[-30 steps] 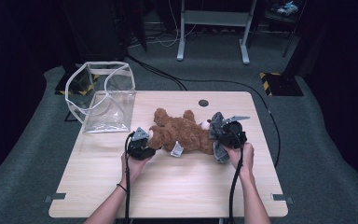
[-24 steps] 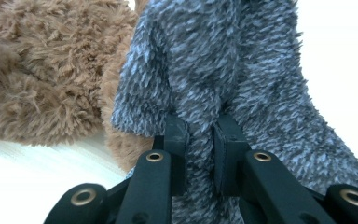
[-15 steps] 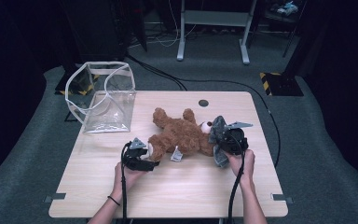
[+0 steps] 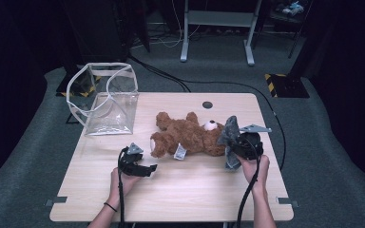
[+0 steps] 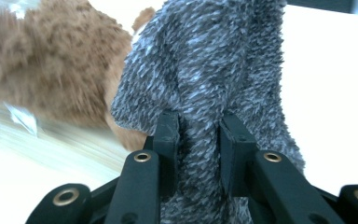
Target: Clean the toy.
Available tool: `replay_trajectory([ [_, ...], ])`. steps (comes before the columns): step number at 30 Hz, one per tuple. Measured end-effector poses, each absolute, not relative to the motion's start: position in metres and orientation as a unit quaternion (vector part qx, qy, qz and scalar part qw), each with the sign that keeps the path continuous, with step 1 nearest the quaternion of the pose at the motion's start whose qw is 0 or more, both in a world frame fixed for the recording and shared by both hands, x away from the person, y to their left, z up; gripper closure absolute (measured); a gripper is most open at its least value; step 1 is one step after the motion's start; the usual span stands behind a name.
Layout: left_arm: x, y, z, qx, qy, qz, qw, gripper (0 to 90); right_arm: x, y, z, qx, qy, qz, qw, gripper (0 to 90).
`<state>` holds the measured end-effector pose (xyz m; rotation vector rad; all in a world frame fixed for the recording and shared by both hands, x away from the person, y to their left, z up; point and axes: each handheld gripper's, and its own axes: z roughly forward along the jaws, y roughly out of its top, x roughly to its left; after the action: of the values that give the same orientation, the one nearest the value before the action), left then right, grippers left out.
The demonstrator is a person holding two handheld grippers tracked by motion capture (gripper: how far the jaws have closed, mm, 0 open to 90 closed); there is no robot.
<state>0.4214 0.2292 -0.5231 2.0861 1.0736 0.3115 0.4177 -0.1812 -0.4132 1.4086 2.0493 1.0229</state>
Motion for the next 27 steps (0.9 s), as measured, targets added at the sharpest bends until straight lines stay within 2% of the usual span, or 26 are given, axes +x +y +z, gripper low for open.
replay_trajectory([
  [5,0.421,0.230,-0.524,0.816,0.419,0.123,0.379,15.6,0.402,-0.198,-0.413,0.529,0.739,0.333,0.250,70.8],
  [12,0.421,0.230,-0.525,0.811,0.421,0.127,0.385,15.6,0.395,-0.220,-0.445,0.568,0.747,0.254,0.234,67.2],
  [15,0.422,0.231,-0.525,0.812,0.419,0.131,0.385,15.5,0.396,-0.226,-0.463,0.584,0.750,0.224,0.214,55.9],
  [17,0.422,0.231,-0.525,0.812,0.419,0.131,0.385,15.5,0.397,-0.230,-0.474,0.588,0.753,0.216,0.203,43.2],
  [18,0.422,0.231,-0.525,0.812,0.419,0.131,0.385,15.5,0.397,-0.230,-0.474,0.588,0.753,0.216,0.203,43.2],
  [19,0.422,0.232,-0.525,0.812,0.418,0.131,0.386,15.5,0.397,-0.232,-0.483,0.593,0.749,0.223,0.192,28.7],
  [20,0.422,0.232,-0.525,0.812,0.418,0.131,0.386,15.4,0.396,-0.234,-0.485,0.588,0.753,0.229,0.188,21.3],
  [23,0.422,0.232,-0.525,0.814,0.416,0.131,0.384,15.4,0.394,-0.235,-0.487,0.593,0.745,0.242,0.186,14.0],
  [27,0.422,0.232,-0.525,0.814,0.415,0.131,0.385,15.3,0.393,-0.236,-0.486,0.590,0.743,0.257,0.183,9.2],
])
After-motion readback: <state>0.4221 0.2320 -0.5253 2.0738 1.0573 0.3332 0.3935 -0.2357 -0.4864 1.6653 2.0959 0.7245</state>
